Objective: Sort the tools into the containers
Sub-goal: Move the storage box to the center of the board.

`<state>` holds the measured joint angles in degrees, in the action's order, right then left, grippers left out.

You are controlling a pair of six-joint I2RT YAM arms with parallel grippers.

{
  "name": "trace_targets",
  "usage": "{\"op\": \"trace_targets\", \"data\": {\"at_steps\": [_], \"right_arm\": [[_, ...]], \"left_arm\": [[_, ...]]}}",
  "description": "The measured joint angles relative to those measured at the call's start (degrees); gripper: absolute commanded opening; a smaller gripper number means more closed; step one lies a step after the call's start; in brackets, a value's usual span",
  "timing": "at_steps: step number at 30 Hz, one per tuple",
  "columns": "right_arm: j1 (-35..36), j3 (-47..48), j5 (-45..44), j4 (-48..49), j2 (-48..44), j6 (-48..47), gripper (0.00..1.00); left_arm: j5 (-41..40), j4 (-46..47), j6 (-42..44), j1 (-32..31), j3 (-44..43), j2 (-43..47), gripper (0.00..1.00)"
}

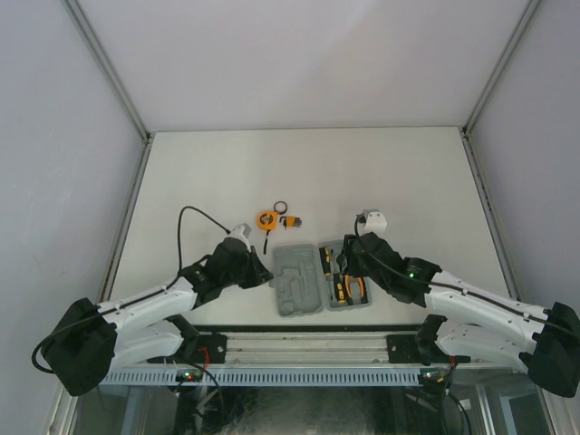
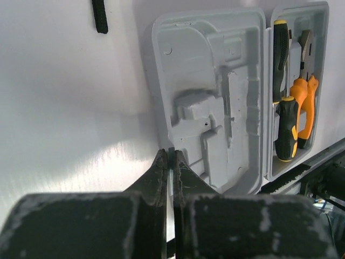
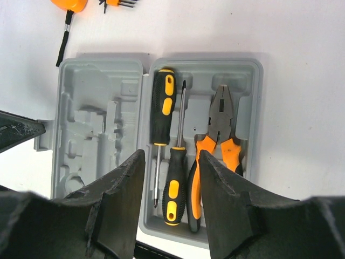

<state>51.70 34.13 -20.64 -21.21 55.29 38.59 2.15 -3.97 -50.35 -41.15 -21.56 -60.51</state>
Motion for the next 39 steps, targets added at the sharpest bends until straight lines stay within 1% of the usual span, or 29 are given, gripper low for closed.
{"op": "trace_targets", "data": {"at_steps": [9, 14, 19, 22, 28, 32, 36, 39], "right_arm": [[0.0, 0.0, 0.2, 0.0, 0.0, 1.1, 0.44], [0.0, 0.0, 0.2, 0.0, 0.0, 1.8, 0.44], [0.0, 0.0, 0.2, -0.4, 0.4, 2.7, 0.44], [-0.3, 0.0, 0.2, -1.3, 1.2, 3.4, 0.43], [-0.7, 0.0, 0.4, -2.8, 2.7, 4.8, 0.43], [-0.7, 0.0, 0.9, -2.9, 3.0, 5.0, 0.43], [-0.7, 0.0, 1.5, -2.7, 3.0, 5.0, 0.43], [-0.7, 0.0, 1.8, -2.4, 3.0, 5.0, 0.43]], "left_arm": [[-1.9, -3.0, 1.6, 1.4, -1.7, 0.6, 0.0], [-1.4, -3.9, 2.0, 4.5, -1.7, 1.7, 0.0], [-1.4, -5.2, 2.6, 8.5, -1.5, 5.2, 0.0], [-1.9, -6.7, 3.0, 9.4, -1.2, 7.6, 0.0], [-3.0, -8.0, 1.8, 9.7, 2.5, 11.5, 0.0], [-2.9, -6.5, -0.4, 9.9, 5.7, 14.2, 0.0], [-2.9, -5.0, -1.8, 9.4, 6.4, 14.2, 0.0], [-3.1, -3.2, -2.8, 7.5, 6.4, 12.7, 0.0]]}}
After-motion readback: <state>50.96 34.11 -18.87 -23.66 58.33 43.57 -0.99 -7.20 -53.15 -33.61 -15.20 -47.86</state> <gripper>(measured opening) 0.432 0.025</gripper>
